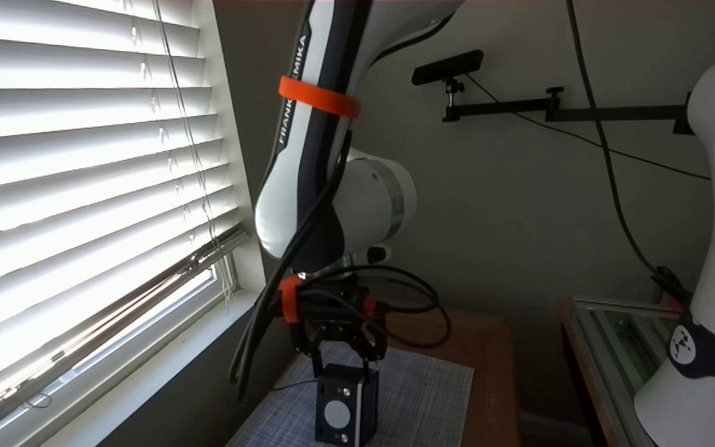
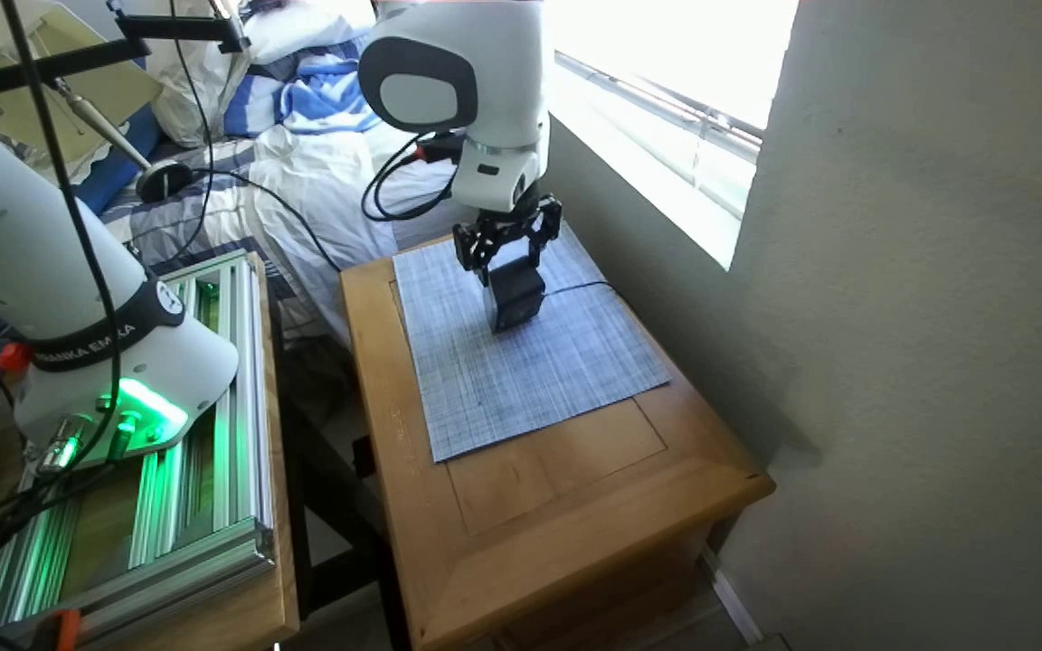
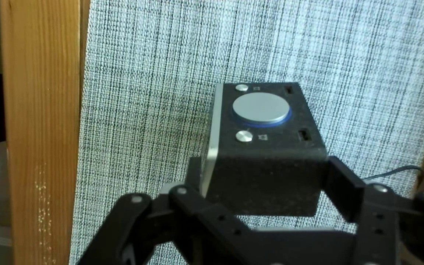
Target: Pick up the black digital clock and turn it onto its side
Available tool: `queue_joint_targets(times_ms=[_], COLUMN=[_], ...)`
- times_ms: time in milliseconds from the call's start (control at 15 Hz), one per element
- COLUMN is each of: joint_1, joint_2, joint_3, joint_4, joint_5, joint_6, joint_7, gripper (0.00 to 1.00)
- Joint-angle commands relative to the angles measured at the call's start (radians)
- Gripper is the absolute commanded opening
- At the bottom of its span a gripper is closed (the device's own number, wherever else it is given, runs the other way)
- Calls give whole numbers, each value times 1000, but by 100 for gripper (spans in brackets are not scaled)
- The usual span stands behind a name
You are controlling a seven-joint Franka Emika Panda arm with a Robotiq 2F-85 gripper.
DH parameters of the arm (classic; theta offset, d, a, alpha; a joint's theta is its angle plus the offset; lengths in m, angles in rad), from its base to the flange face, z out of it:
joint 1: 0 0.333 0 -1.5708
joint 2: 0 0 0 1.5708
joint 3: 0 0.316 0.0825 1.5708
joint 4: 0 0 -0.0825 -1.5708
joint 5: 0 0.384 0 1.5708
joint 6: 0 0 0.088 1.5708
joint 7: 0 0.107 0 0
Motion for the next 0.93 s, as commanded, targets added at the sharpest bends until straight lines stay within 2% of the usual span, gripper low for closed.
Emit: queue_joint_targets(times_ms=[0,533,867], joint_1=[48,161,177], joint_2=[-7,7,9], joint_3=[-21,-103,-97], joint_4=[-14,-6,2], joint_5=[-131,-398,-487], joint_6=[44,34,24], joint_7=[155,435,518], gripper=[57,57,57])
